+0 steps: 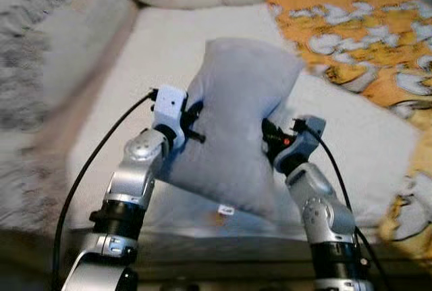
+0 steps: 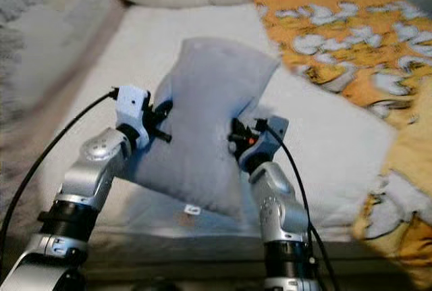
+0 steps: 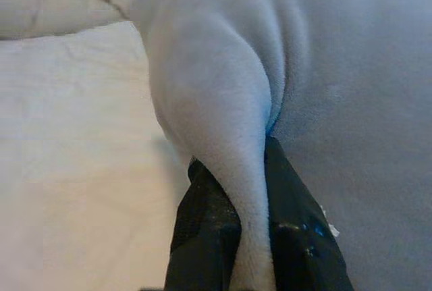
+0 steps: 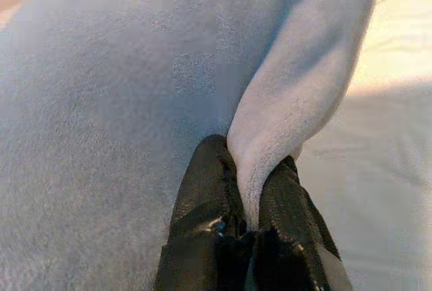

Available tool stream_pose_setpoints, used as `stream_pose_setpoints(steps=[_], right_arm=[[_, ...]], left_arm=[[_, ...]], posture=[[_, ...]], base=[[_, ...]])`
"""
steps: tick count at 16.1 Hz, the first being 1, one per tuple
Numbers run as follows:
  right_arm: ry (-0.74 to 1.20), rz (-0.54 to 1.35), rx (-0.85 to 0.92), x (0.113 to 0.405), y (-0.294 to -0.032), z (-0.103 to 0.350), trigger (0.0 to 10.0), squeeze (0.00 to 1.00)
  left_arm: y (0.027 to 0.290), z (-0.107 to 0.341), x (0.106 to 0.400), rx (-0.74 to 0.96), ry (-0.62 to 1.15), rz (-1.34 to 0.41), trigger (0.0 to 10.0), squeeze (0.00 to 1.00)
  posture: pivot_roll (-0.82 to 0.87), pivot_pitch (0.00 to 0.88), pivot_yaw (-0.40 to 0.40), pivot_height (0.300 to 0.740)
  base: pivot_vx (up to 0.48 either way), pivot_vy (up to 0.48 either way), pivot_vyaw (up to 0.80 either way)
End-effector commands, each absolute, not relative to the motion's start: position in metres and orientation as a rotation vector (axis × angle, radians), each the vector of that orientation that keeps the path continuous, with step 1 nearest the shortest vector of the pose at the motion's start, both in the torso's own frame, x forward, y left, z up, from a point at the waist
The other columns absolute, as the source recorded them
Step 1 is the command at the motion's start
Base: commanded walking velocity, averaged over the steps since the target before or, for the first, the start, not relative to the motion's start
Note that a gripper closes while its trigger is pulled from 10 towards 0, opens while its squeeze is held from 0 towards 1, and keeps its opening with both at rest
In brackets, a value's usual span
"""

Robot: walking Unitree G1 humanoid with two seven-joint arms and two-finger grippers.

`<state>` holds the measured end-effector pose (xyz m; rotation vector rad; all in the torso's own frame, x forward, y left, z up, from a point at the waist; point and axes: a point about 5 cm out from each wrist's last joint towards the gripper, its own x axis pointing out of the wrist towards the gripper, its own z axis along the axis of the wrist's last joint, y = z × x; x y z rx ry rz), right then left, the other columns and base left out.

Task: Clean up the room

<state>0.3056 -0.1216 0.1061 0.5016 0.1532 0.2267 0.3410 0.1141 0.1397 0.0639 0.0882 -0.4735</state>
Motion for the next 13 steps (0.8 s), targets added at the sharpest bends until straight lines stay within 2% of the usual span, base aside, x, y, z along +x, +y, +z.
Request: stream_pose_setpoints(steps=[1,2,8,13], right_arm=[[0.131,0.208,0.496,0.3069,-0.1267,0.1108,10.0,0.0],[0.129,0.207,0.495,0.307,-0.127,0.111,10.0,0.0],[0.133,0.208,0.48,0.3078,-0.1261,0.1109,10.0,0.0],[0.137,0.207,0.474,0.3083,-0.1255,0.1107,10.0,0.0]], left_arm=[[0.101,0.148,0.3421,0.072,0.058,-0.51,10.0,0.0],[0.1009,0.1478,0.3422,0.072,0.059,-0.51,10.0,0.0],[0.1011,0.1475,0.3426,0.072,0.061,-0.507,10.0,0.0],[0.1003,0.1496,0.3436,0.076,0.047,-0.498,10.0,0.0]], posture=[[-0.03,0.0,0.044,0.74],[-0.03,0.0,0.044,0.74],[-0.03,0.0,0.042,0.74],[-0.03,0.0,0.043,0.74]], base=[[0.0,0.371,-0.8],[0.0,0.371,-0.8],[0.0,0.372,0.0],[0.0,0.0,0.0]])
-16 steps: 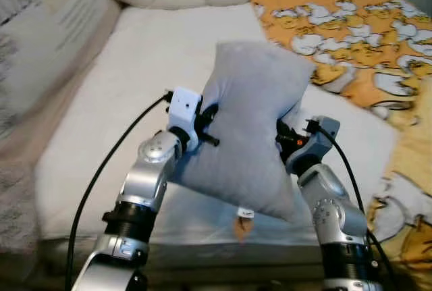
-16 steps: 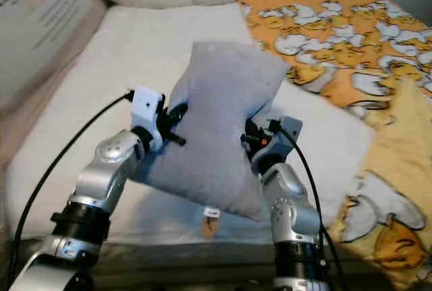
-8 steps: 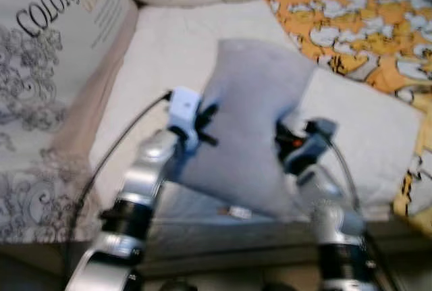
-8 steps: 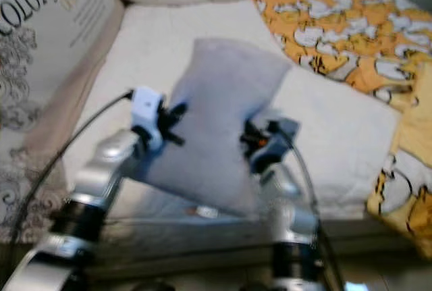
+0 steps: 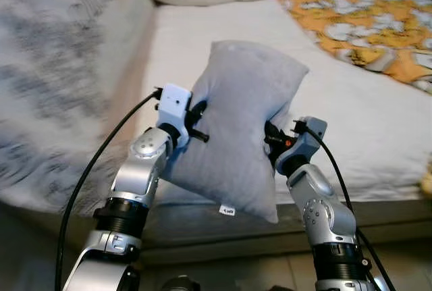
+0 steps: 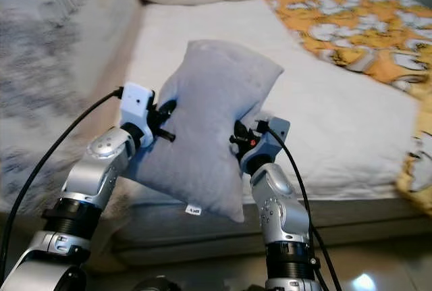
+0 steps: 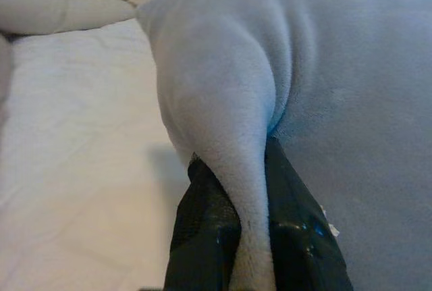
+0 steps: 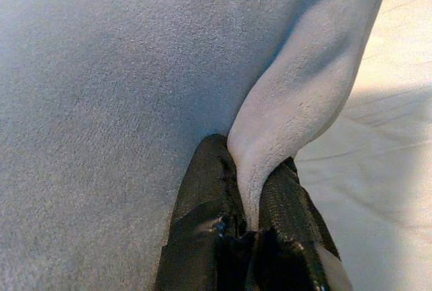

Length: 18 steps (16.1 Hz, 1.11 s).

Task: Clean up the room

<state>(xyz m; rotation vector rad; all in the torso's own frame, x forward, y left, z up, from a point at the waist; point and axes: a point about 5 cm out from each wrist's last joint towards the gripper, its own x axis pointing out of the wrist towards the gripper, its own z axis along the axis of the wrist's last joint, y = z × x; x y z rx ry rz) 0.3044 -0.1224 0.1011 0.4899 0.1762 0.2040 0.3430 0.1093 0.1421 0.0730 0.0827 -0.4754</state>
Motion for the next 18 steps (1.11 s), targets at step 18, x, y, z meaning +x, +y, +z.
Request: stream_pose_setpoints(steps=[18], right_arm=[[0.217,0.362,0.372,0.308,-0.111,0.102,10.0,0.0]], left_arm=[[0.113,0.149,0.346,0.065,0.052,-0.439,10.0,0.0]], posture=[[-0.01,0.0,0.027,0.74]], base=[[0.284,0.0,0.18]])
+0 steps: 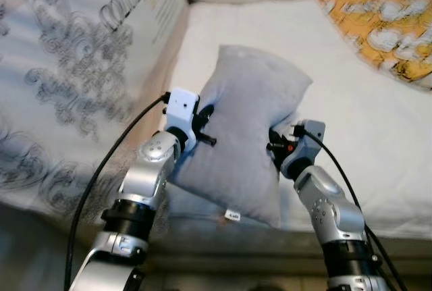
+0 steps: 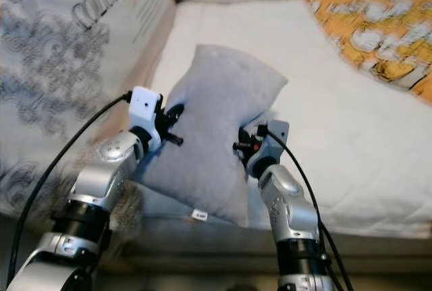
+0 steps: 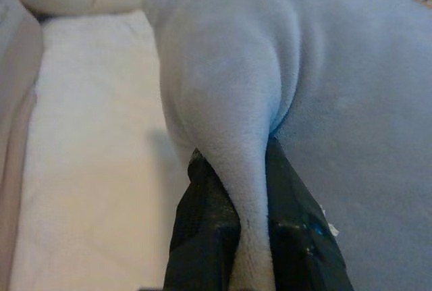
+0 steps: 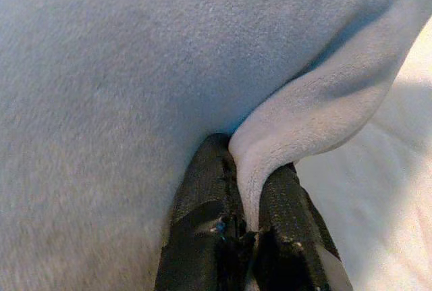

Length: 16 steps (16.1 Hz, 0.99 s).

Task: Clean up the room

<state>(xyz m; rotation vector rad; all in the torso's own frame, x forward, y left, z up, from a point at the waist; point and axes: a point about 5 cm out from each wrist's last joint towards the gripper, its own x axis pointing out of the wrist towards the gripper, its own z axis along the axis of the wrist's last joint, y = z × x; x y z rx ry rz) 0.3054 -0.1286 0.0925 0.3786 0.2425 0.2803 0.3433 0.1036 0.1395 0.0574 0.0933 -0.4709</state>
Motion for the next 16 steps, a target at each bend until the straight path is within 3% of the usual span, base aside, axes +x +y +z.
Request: stream_pose_setpoints(steps=[1,4,7,12,13,14,16], right_arm=[[0.221,0.381,0.366,0.308,-0.11,0.102,10.0,0.0],[0.242,0.372,0.376,0.308,-0.11,0.099,10.0,0.0],[0.242,0.354,0.381,0.308,-0.113,0.098,10.0,0.0],[0.249,0.24,0.429,0.31,-0.128,0.094,10.0,0.0],[0.244,0.221,0.43,0.311,-0.131,0.093,10.0,0.44],[0.236,0.179,0.426,0.311,-0.138,0.092,10.0,1.0],[0.236,0.087,0.412,0.312,-0.151,0.087,10.0,1.0]], left_arm=[[0.115,0.149,0.347,0.066,0.053,-0.434,10.0,0.0],[0.117,0.149,0.347,0.069,0.053,-0.422,10.0,0.0],[0.117,0.148,0.347,0.087,0.057,-0.435,10.0,0.0],[0.107,0.142,0.35,0.17,0.061,-0.524,10.0,0.0],[0.107,0.141,0.352,0.186,0.065,-0.529,10.0,0.0],[0.104,0.141,0.356,0.225,0.066,-0.545,10.0,0.0],[0.097,0.14,0.362,0.307,0.043,-0.555,10.0,0.0]], posture=[[-0.01,0.0,0.026,0.74],[-0.01,0.0,0.019,0.74],[-0.01,0.0,0.019,0.74],[-0.02,0.0,0.026,0.74],[-0.02,0.0,0.029,0.74],[-0.02,0.0,0.032,0.74],[-0.02,0.0,0.032,0.74]], base=[[0.364,0.0,0.0],[0.375,0.0,0.8],[0.354,0.0,0.0],[0.0,0.0,0.0],[0.0,0.0,0.0],[0.0,0.0,0.0],[0.0,0.0,0.0]])
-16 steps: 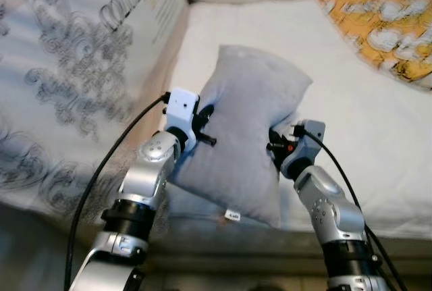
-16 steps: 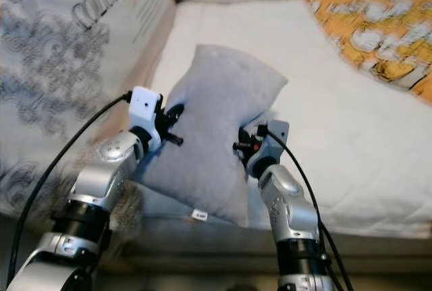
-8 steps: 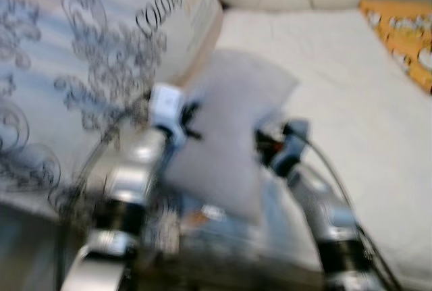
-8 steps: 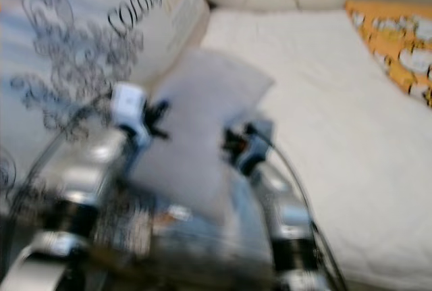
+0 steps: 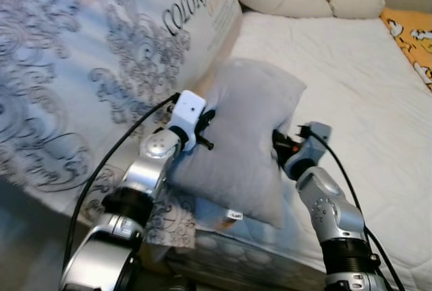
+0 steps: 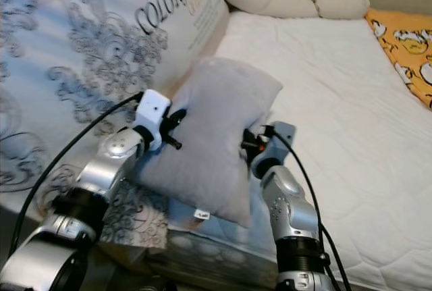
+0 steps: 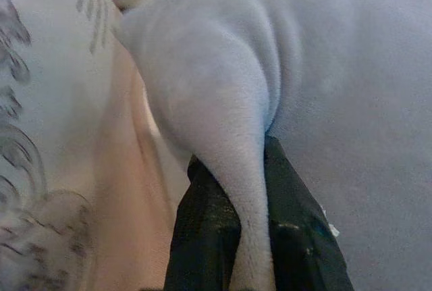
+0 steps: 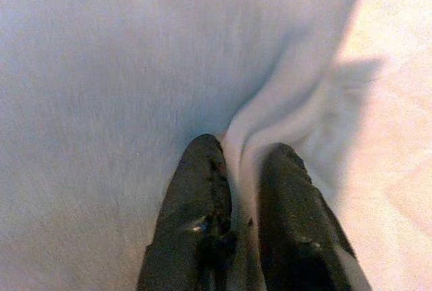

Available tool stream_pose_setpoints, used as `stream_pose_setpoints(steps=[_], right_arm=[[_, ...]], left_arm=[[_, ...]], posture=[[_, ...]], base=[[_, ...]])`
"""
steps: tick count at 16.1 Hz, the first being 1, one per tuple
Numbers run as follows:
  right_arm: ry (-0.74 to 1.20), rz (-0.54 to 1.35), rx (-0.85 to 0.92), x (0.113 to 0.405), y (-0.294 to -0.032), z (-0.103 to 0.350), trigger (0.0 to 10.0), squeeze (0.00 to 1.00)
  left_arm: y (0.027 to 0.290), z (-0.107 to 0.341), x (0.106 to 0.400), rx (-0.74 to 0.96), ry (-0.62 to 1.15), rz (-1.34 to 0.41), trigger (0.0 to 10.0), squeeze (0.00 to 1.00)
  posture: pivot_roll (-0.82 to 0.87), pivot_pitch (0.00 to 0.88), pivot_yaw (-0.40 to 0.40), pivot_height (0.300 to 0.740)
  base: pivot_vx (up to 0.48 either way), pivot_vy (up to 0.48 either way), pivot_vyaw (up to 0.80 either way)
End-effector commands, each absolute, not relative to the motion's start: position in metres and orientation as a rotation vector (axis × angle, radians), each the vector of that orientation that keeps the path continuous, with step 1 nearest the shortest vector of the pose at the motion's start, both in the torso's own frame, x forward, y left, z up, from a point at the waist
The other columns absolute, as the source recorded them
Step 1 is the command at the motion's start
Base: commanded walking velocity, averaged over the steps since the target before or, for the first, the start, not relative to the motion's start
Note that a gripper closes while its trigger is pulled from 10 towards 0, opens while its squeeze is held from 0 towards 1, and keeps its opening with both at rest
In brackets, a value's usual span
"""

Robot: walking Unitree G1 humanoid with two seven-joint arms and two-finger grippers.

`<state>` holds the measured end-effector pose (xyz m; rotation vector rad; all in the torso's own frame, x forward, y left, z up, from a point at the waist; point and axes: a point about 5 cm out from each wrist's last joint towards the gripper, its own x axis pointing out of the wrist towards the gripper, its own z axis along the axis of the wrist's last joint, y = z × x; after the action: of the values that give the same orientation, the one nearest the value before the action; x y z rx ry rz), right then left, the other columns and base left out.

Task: Clean up the room

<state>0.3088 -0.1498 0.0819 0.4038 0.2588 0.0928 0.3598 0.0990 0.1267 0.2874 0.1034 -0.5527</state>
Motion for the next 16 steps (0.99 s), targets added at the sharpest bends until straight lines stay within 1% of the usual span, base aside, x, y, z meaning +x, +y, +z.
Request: stream_pose_setpoints(steps=[1,2,3,5,7,8,9,10,12,13,15,16], right_arm=[[0.237,0.045,0.348,0.311,-0.158,0.084,10.0,1.0],[0.242,0.054,0.324,0.309,-0.161,0.081,10.0,1.0],[0.232,0.069,0.353,0.306,-0.162,0.08,10.0,1.0],[0.205,0.113,0.328,0.304,-0.166,0.084,10.0,1.0],[0.147,0.267,0.277,0.298,-0.166,0.097,10.0,1.0],[0.146,0.287,0.252,0.297,-0.167,0.098,10.0,1.0],[0.155,0.366,0.198,0.292,-0.168,0.1,10.0,1.0],[0.171,0.546,0.103,0.281,-0.166,0.105,10.0,1.0],[0.179,0.652,0.068,0.274,-0.167,0.11,10.0,1.0],[0.181,0.668,0.067,0.273,-0.167,0.111,10.0,1.0],[0.163,0.771,0.038,0.269,-0.171,0.124,10.0,1.0],[0.159,0.789,0.028,0.269,-0.171,0.126,10.0,1.0]], left_arm=[[0.094,0.137,0.367,0.342,0.045,-0.555,10.0,0.0],[0.093,0.134,0.371,0.374,0.058,-0.539,10.0,0.0],[0.096,0.134,0.376,0.399,0.058,-0.489,10.0,0.0],[0.101,0.134,0.382,0.42,0.068,-0.436,10.0,0.0],[0.107,0.138,0.387,0.485,0.068,-0.399,10.0,0.0],[0.108,0.14,0.389,0.495,0.067,-0.391,10.0,0.0],[0.113,0.145,0.392,0.537,0.056,-0.371,10.0,0.0],[0.126,0.151,0.397,0.606,0.065,-0.341,10.0,0.0],[0.138,0.152,0.398,0.668,0.084,-0.329,10.0,0.0],[0.14,0.152,0.398,0.677,0.087,-0.328,10.0,0.0],[0.164,0.152,0.399,0.667,0.16,-0.251,10.0,0.0],[0.167,0.152,0.4,0.667,0.161,-0.227,10.0,0.0]], posture=[[-0.04,0.0,0.04,0.74],[-0.05,0.0,0.047,0.74],[-0.06,0.0,0.051,0.74],[-0.08,0.0,0.068,0.74],[-0.1,0.0,0.075,0.74],[-0.1,0.0,0.077,0.74],[-0.11,0.0,0.08,0.74],[-0.12,0.0,0.084,0.74],[-0.11,0.0,0.083,0.74],[-0.11,0.0,0.082,0.74],[-0.1,0.0,0.07,0.74],[-0.1,0.0,0.068,0.74]], base=[[0.0,0.0,0.0],[0.0,0.0,0.0],[0.0,0.0,0.0],[0.0,0.0,0.0],[0.0,0.0,0.0],[0.0,0.0,0.0],[0.0,0.0,0.0],[0.0,0.0,0.0],[0.0,0.0,0.0],[0.0,0.0,0.0],[0.0,0.0,0.0],[0.0,0.0,0.0]])
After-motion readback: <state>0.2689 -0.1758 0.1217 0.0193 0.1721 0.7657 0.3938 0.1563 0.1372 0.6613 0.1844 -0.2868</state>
